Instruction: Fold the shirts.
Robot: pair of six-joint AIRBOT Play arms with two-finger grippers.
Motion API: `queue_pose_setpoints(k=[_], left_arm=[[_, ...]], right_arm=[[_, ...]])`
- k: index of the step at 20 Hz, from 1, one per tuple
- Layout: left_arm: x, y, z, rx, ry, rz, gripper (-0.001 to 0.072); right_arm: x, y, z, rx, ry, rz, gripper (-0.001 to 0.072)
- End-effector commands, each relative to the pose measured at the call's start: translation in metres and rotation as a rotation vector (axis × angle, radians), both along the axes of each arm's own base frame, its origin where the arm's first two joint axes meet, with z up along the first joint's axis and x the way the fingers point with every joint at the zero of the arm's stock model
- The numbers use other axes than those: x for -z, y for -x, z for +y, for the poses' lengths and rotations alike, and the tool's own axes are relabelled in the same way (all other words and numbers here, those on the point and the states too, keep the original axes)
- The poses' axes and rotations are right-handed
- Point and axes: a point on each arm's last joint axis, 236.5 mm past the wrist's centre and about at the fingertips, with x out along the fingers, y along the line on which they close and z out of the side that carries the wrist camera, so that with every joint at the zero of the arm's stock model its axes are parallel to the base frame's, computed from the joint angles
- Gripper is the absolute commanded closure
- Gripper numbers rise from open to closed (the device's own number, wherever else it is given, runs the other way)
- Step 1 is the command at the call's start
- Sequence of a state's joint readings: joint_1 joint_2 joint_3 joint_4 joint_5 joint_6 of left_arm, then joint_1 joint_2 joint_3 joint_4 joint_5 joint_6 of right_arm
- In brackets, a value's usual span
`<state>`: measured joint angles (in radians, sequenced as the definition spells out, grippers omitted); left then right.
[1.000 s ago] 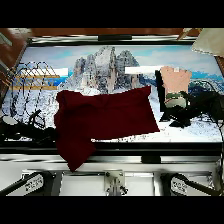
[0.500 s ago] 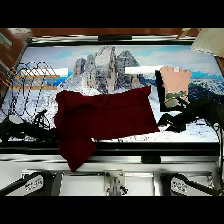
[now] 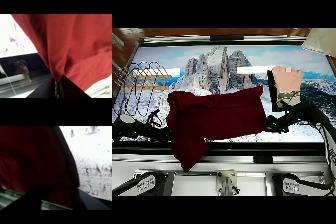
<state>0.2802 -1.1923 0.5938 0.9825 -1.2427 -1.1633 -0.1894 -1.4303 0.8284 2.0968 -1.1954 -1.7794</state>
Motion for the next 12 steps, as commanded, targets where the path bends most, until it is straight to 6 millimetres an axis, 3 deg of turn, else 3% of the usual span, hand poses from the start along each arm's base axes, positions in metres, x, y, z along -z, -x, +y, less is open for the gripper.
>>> queue_pose_setpoints(k=[1,3,6,8,9,10,11,12], left_arm=[[-0.004,0.003,-0.005,0.020,0.026,0.001,0.0672],[-0.006,0.004,-0.006,0.033,0.033,0.003,0.0672],[-0.019,-0.010,-0.002,0.055,0.023,-0.054,0.0675],[-0.058,-0.041,0.005,0.072,-0.013,-0.195,0.0676],[-0.094,-0.059,0.008,0.082,-0.033,-0.298,0.0676],[-0.145,-0.078,0.012,0.087,-0.073,-0.444,0.0677],[-0.210,-0.094,0.016,0.079,-0.132,-0.631,0.0676],[-0.281,-0.101,0.019,0.062,-0.200,-0.837,0.0676]], right_arm=[[0.011,-0.015,0.009,-0.003,0.050,-0.049,0.0421],[0.012,-0.019,0.008,0.037,0.059,-0.049,0.0642],[-0.004,-0.023,0.009,-0.017,0.052,-0.107,0.0640],[-0.046,-0.037,0.010,-0.080,0.051,-0.231,0.0640],[-0.077,-0.047,0.010,-0.115,0.059,-0.323,0.0640],[-0.121,-0.058,0.010,-0.156,0.073,-0.443,0.0640],[-0.171,-0.069,0.009,-0.179,0.102,-0.582,0.0640],[-0.236,-0.078,0.006,-0.180,0.152,-0.763,0.0640]])
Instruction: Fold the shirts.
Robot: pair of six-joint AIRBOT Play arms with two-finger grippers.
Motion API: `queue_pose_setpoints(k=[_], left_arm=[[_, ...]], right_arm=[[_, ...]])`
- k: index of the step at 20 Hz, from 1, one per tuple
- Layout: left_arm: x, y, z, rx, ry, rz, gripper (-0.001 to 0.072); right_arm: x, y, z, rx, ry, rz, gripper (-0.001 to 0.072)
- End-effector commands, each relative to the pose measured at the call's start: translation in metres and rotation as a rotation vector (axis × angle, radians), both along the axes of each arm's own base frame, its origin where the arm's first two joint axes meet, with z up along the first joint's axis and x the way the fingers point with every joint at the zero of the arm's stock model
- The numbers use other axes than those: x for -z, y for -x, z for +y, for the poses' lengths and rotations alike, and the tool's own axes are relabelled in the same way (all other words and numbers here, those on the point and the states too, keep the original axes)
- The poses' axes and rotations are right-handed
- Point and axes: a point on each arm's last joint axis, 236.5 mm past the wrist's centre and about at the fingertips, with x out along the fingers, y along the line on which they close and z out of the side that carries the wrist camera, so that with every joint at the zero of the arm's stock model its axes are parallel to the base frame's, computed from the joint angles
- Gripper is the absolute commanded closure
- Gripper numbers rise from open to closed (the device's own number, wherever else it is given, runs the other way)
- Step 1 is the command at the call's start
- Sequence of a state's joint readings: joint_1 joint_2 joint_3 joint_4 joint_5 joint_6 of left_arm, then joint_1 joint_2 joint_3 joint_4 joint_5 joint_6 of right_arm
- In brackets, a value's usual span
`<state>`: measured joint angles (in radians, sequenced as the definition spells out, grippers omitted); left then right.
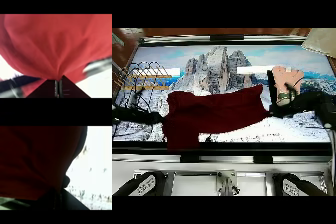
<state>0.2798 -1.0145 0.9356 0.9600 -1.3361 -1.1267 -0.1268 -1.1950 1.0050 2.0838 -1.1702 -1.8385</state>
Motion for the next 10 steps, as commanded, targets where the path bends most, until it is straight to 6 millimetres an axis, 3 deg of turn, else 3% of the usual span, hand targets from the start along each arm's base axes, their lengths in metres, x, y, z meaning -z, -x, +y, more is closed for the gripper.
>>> queue_pose_setpoints(k=[1,2,3,4,5,6,7,9,10], left_arm=[[-0.227,-0.014,0.004,-0.074,-0.134,-0.630,0.0675],[-0.308,0.006,0.002,-0.128,-0.161,-0.863,0.0674],[-0.381,0.039,-0.003,-0.172,-0.183,-1.086,0.0674],[-0.453,0.090,-0.011,-0.212,-0.204,-1.328,0.0675],[-0.498,0.136,-0.019,-0.249,-0.197,-1.497,0.0675],[-0.526,0.178,-0.027,-0.285,-0.157,-1.614,0.0674],[-0.540,0.214,-0.036,-0.302,-0.115,-1.681,0.0674],[-0.542,0.257,-0.045,-0.310,-0.112,-1.737,0.0675],[-0.540,0.268,-0.044,-0.327,-0.128,-1.747,0.0675]], right_arm=[[-0.185,-0.012,-0.002,-0.054,0.100,-0.507,0.0640],[-0.267,-0.005,-0.007,-0.013,0.145,-0.744,0.0641],[-0.344,0.016,-0.009,0.037,0.164,-0.971,0.0640],[-0.407,0.045,-0.010,0.101,0.149,-1.155,0.0640],[-0.456,0.079,-0.009,0.164,0.104,-1.299,0.0640],[-0.491,0.116,-0.007,0.200,0.061,-1.407,0.0640],[-0.510,0.147,-0.004,0.205,0.056,-1.479,0.0640],[-0.528,0.196,-0.001,0.211,0.083,-1.576,0.0640],[-0.527,0.211,-0.001,0.214,0.099,-1.588,0.0640]])
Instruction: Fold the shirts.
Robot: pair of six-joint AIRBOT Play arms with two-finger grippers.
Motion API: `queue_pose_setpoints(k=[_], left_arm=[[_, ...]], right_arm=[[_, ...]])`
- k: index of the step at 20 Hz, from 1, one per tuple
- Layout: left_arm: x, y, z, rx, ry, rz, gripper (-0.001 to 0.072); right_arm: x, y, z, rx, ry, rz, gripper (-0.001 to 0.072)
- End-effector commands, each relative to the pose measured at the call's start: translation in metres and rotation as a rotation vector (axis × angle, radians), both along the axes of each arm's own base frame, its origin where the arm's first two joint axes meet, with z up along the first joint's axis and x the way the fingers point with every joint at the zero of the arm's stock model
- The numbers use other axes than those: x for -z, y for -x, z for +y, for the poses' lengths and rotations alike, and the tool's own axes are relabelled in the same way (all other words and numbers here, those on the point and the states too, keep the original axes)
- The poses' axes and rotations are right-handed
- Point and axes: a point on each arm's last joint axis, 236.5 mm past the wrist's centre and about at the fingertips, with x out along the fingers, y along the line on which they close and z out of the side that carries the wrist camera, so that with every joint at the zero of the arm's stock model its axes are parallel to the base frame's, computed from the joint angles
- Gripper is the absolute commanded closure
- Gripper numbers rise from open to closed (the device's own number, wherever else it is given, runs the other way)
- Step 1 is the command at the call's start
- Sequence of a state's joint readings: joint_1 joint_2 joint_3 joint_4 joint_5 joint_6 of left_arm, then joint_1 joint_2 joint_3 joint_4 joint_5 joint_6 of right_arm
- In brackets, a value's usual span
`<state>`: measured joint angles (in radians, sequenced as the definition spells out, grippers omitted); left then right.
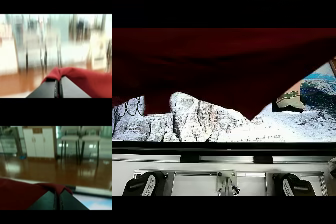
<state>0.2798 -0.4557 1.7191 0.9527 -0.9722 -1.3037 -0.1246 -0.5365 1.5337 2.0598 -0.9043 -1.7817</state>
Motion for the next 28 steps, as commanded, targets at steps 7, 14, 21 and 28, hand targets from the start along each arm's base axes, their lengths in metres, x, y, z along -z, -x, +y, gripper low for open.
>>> queue_pose_setpoints(k=[7,14,21,28], left_arm=[[0.062,0.052,0.012,-0.161,-0.083,0.211,0.0674],[0.269,-0.011,0.033,-0.059,-0.110,1.066,0.0674],[0.425,-0.214,0.063,-0.020,0.236,1.209,0.0675],[0.492,-0.392,0.046,-0.039,0.152,1.079,0.0674]], right_arm=[[0.015,0.075,-0.020,0.141,0.066,0.047,0.0640],[0.222,-0.002,-0.049,0.132,0.180,0.930,0.0640],[0.381,-0.192,-0.037,0.060,-0.107,1.036,0.0640],[0.478,-0.324,-0.018,0.141,-0.132,0.836,0.0640]])
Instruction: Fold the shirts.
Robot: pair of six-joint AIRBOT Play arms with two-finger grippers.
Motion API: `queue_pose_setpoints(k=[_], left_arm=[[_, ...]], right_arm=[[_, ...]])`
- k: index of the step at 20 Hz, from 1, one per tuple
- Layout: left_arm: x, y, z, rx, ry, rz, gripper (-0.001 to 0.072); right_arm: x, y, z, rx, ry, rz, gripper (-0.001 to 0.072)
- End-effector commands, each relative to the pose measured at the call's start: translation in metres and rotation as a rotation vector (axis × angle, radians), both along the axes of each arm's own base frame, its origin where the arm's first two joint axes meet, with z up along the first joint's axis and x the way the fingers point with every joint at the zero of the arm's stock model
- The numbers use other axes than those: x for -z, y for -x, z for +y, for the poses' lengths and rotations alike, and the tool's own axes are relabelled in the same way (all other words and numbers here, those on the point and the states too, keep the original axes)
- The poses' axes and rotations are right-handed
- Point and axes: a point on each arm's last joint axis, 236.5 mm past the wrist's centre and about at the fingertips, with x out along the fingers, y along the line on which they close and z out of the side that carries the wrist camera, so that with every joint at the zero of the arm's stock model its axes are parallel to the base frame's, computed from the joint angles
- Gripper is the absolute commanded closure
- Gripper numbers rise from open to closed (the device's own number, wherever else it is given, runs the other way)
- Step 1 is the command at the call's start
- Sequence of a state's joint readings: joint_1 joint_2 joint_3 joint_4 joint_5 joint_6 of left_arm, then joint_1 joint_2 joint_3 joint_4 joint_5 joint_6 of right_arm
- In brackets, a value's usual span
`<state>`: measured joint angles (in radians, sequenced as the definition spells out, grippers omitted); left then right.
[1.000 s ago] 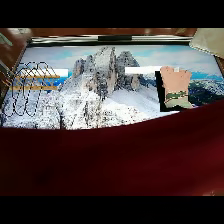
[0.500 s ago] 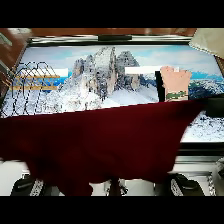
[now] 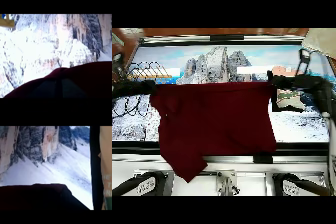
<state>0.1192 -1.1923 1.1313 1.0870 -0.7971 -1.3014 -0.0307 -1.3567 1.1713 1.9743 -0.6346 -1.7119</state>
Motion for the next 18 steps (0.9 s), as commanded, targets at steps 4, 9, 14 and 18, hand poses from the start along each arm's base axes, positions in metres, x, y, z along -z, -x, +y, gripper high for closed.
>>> queue_pose_setpoints(k=[4,9,14,18], left_arm=[[0.043,-0.110,-0.014,-0.076,0.006,-0.116,0.0673],[0.099,-0.073,-0.027,0.021,-0.003,0.129,0.0674],[0.112,0.010,-0.022,0.167,-0.070,0.435,0.0674],[0.149,0.066,-0.012,0.241,-0.112,0.696,0.0674]], right_arm=[[0.058,-0.067,-0.008,0.117,0.031,-0.153,0.0640],[0.083,-0.044,0.006,0.052,0.014,-0.009,0.0640],[0.069,-0.007,-0.003,-0.069,0.128,0.112,0.0640],[0.107,0.034,-0.001,-0.120,0.102,0.331,0.0640]])
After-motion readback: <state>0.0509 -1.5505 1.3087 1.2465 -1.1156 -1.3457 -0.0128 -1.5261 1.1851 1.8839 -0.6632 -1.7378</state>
